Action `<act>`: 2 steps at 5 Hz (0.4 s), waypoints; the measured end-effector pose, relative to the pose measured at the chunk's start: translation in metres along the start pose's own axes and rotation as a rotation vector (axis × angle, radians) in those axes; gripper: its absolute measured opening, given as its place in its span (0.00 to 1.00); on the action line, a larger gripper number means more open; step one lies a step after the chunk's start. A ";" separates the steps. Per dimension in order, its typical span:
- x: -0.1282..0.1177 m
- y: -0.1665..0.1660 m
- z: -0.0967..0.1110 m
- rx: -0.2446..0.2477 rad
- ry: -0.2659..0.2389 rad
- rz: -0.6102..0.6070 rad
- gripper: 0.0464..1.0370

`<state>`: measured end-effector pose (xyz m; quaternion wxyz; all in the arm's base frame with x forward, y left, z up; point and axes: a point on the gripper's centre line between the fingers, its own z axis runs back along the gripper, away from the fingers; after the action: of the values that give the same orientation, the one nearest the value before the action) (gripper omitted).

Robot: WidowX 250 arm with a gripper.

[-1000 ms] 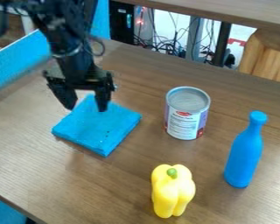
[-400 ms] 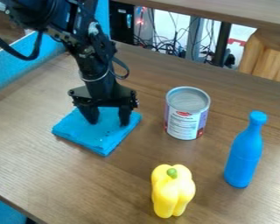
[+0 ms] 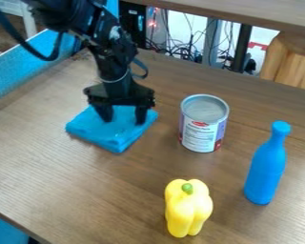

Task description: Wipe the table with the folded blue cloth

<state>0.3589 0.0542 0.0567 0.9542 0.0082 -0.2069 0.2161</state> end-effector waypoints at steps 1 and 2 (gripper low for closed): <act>0.032 -0.005 -0.015 0.023 -0.041 0.037 0.96; 0.065 -0.007 -0.029 0.046 -0.066 0.099 0.96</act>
<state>0.4271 0.0772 0.0566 0.9346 0.0269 -0.2333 0.2673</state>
